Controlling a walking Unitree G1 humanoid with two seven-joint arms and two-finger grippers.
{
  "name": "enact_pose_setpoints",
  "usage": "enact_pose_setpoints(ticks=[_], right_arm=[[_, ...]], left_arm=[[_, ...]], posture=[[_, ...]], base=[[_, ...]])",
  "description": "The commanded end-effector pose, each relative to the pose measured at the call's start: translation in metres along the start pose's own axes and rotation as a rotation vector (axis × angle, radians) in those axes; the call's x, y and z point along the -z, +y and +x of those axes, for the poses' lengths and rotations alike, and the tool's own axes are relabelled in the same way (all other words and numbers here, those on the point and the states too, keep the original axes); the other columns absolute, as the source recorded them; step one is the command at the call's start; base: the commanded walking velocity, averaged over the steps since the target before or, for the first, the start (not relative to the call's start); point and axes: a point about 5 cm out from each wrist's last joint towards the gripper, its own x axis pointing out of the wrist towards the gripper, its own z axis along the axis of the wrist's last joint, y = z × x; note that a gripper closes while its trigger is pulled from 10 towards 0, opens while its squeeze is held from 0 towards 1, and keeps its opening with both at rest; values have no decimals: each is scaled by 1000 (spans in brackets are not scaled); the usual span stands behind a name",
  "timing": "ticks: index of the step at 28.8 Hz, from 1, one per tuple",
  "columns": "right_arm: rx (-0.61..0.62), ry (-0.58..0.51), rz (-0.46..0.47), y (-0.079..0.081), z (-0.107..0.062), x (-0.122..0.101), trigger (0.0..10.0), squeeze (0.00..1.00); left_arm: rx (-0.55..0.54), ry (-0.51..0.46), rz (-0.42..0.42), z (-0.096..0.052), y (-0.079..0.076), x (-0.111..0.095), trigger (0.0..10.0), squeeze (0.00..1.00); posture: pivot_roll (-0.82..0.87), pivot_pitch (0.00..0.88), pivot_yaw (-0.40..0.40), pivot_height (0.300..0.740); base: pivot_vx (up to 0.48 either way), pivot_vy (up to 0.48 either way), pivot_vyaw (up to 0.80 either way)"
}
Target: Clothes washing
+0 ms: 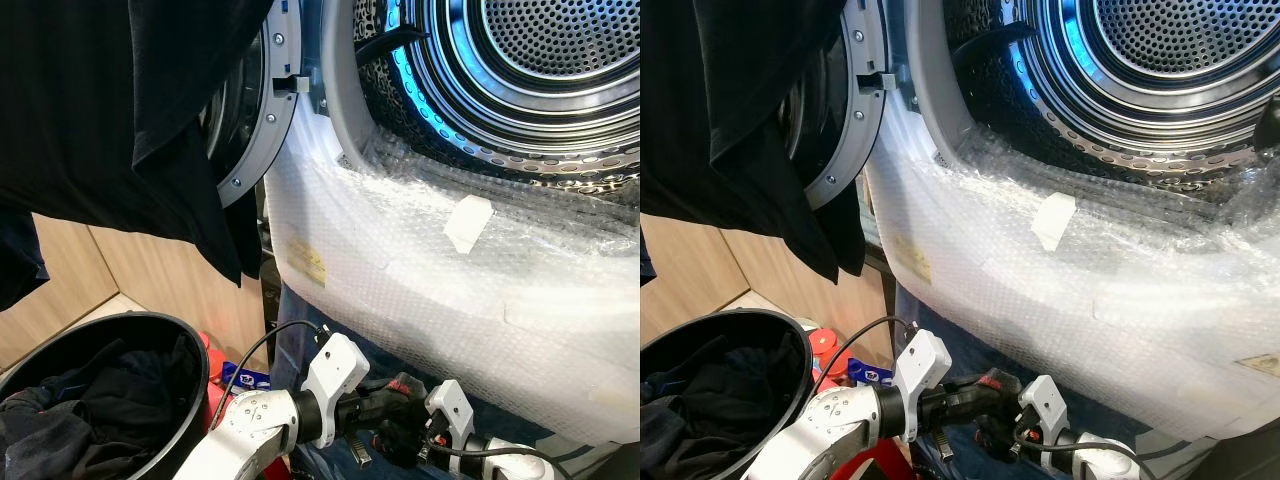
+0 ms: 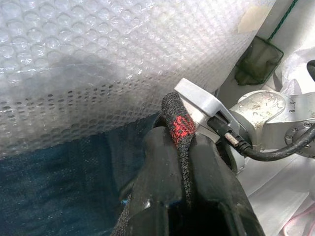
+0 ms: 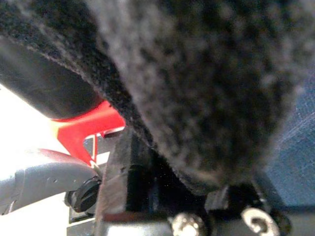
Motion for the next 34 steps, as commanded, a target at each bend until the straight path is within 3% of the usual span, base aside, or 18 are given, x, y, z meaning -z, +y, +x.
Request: enact_pose_setpoints(ticks=[1, 9, 16, 21, 24, 25, 28, 31, 32, 33, 34], right_arm=[[6, 1, 14, -4, -4, -1, 0, 0], [15, 0, 32, -5, -3, -1, 0, 0], [0, -19, 46, -3, -3, -2, 0, 0], [-8, -54, 73, -4, -5, -5, 0, 0], [-24, -91, 99, -6, -7, -10, 0, 0], [-43, -112, 115, -6, -9, -13, 0, 0], [-76, -129, 132, -6, -11, -16, 0, 0], [-60, -138, 133, -10, -14, -18, 0, 0], [-47, -138, 131, -11, -14, -19, 0, 0], [-38, -146, 135, -13, -15, -20, 0, 0], [-38, -165, 145, -14, -17, -22, 0, 0]], left_arm=[[0, -10, 9, -1, 1, -3, 0, 0], [-20, -10, 9, -6, 2, -4, 0, 0], [-131, -4, 4, -19, 13, -1, 0, 0], [-240, 16, -36, -27, 24, 4, 0, 0], [-336, 74, -59, -29, 34, 13, 0, 0], [-413, 115, -81, -31, 42, 19, 0, 0], [-493, 129, -125, -33, 51, 21, 0, 0], [-504, 122, -142, -33, 53, 20, 0, 0], [-507, 125, -142, -33, 53, 21, 471, 0], [-509, 131, -149, -34, 53, 22, 1843, 0], [-517, 149, -162, -35, 53, 24, 2431, 153]], posture=[[27, 0, -32, 740], [26, 0, -30, 740], [29, 0, -26, 740], [29, 0, -26, 740], [34, 0, -30, 740], [34, 0, -30, 740], [33, 0, -31, 740], [33, 0, -31, 740], [33, 0, -31, 740], [33, 0, -31, 740], [33, 0, -31, 740]], base=[[0, 0, 0], [0, 0, 0], [0, 0, 0], [0, 0, 0], [0, 0, 0], [0, 0, 0], [0, 0, 0], [0, 0, 0], [0, 0, 0], [0, 0, 0], [0, 0, 0]])
